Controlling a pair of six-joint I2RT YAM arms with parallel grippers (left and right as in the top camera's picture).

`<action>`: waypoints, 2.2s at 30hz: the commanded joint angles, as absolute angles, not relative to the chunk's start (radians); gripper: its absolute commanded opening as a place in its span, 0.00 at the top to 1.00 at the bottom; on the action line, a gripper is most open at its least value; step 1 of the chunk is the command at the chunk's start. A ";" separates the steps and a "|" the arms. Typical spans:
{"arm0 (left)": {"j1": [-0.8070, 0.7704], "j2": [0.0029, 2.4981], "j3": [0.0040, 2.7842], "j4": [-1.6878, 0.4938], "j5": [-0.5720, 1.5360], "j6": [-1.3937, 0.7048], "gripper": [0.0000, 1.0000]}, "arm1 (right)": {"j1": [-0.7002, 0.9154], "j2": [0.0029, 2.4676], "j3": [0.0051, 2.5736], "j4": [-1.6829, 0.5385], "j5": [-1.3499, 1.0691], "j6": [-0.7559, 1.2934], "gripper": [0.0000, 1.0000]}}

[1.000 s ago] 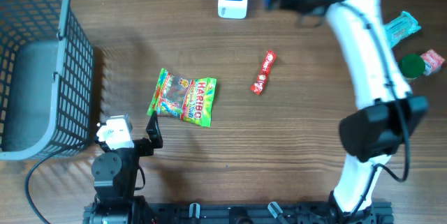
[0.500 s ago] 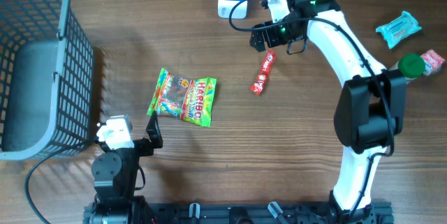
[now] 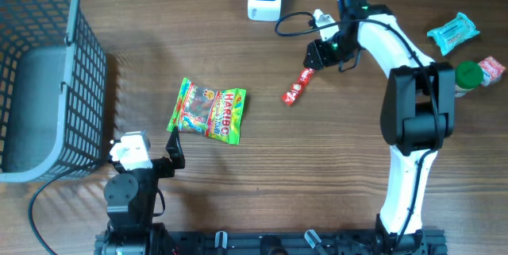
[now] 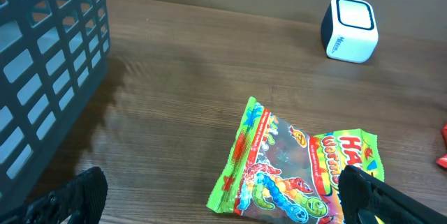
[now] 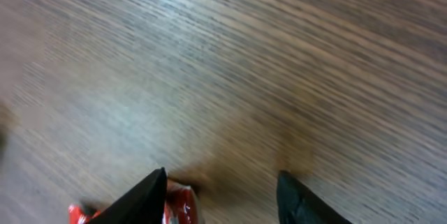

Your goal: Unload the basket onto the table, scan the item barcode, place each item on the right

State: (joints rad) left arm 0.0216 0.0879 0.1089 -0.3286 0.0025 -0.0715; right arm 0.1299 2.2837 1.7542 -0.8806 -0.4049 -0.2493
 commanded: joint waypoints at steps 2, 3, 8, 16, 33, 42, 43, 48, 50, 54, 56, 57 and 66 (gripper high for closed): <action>0.018 0.086 0.101 -0.325 0.014 -0.056 0.00 | 0.140 2.300 1.725 -0.906 -0.473 -0.342 0.50; 0.018 0.086 0.101 -0.325 0.014 -0.056 0.00 | 0.139 2.300 1.723 -0.917 -0.473 -0.352 0.51; 0.018 0.086 0.101 -0.325 0.014 -0.056 0.00 | 0.135 2.300 1.709 -0.955 -0.475 -0.412 0.72; 0.018 0.086 0.101 -0.325 0.014 -0.056 0.00 | 0.135 2.299 1.712 -0.932 -0.519 -0.331 0.96; 0.018 0.086 0.101 -0.325 0.014 -0.056 0.00 | 0.123 2.237 1.775 -1.611 -0.617 1.183 0.96; 0.018 0.086 0.101 -0.325 0.014 -0.056 0.00 | 0.123 2.237 1.775 -1.612 -0.676 1.263 0.96; 0.018 0.086 0.101 -0.325 0.015 -0.056 0.00 | 0.123 2.237 1.775 -1.612 -0.676 1.286 0.96; 0.018 0.086 0.101 -0.325 0.014 -0.056 0.00 | 0.122 2.238 1.775 -1.610 -0.731 1.276 0.96; 0.018 0.086 0.101 -0.325 0.014 -0.056 0.00 | 0.116 2.239 1.774 -1.609 -0.593 1.427 0.96; 0.018 0.086 0.101 -0.325 0.014 -0.056 0.00 | 0.116 2.246 1.773 -1.586 -0.564 1.555 0.96; 0.018 0.086 0.101 -0.325 0.015 -0.056 0.00 | 0.116 2.257 1.773 -1.583 -0.558 1.609 0.96; 0.018 0.086 0.101 -0.325 0.014 -0.056 0.00 | 0.117 2.266 1.773 -1.584 -0.552 1.630 0.96; 0.018 0.086 0.101 -0.325 0.014 -0.056 0.00 | 0.051 2.374 1.777 -1.298 -0.596 1.509 0.94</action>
State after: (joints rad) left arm 0.0216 0.0879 0.1089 -0.3283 0.0025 -0.0715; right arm 0.1005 2.3539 1.7676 -1.4025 -0.5640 1.6157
